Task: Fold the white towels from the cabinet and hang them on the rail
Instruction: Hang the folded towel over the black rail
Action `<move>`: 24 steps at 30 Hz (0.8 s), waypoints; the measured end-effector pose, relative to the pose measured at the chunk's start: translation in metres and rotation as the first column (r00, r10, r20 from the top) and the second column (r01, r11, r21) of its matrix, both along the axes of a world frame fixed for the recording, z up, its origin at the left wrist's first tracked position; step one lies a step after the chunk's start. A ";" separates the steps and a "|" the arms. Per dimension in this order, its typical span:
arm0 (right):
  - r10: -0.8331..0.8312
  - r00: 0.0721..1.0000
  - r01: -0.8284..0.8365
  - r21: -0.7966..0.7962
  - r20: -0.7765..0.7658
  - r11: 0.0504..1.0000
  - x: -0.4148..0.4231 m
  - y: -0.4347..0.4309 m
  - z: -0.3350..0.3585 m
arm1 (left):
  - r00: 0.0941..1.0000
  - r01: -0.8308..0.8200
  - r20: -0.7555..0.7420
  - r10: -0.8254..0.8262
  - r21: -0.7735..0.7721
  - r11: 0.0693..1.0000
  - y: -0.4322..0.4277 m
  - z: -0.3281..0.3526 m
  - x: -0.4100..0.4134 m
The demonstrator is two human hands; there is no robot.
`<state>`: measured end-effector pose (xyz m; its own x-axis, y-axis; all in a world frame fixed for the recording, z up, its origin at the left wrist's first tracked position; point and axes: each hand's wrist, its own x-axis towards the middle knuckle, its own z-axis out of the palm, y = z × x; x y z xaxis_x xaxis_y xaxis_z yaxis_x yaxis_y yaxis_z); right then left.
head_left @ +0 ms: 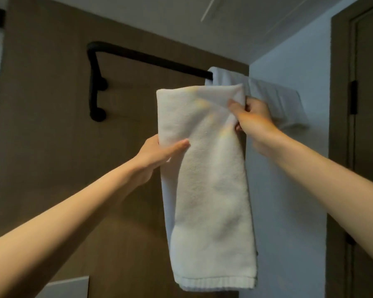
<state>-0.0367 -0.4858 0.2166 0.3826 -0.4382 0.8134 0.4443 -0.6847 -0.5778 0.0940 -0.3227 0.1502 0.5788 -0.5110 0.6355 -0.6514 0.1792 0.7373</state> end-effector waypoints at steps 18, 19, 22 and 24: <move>0.048 0.953 -0.052 0.008 0.298 0.999 0.107 -0.036 0.185 | 0.979 -0.078 0.122 0.166 -0.530 0.844 -0.051 0.208 0.093; 0.029 0.948 -0.027 -0.010 0.316 1.000 0.112 -0.039 0.189 | 0.972 -0.097 0.128 0.197 -0.543 0.834 -0.054 0.216 0.096; -0.057 0.927 0.119 -0.147 0.370 0.982 0.128 -0.046 0.192 | 0.952 -0.151 0.131 0.275 -0.583 0.799 -0.060 0.239 0.105; -0.077 0.918 0.199 -0.284 0.389 0.938 0.140 -0.049 0.191 | 0.935 -0.207 0.109 0.338 -0.605 0.769 -0.064 0.254 0.113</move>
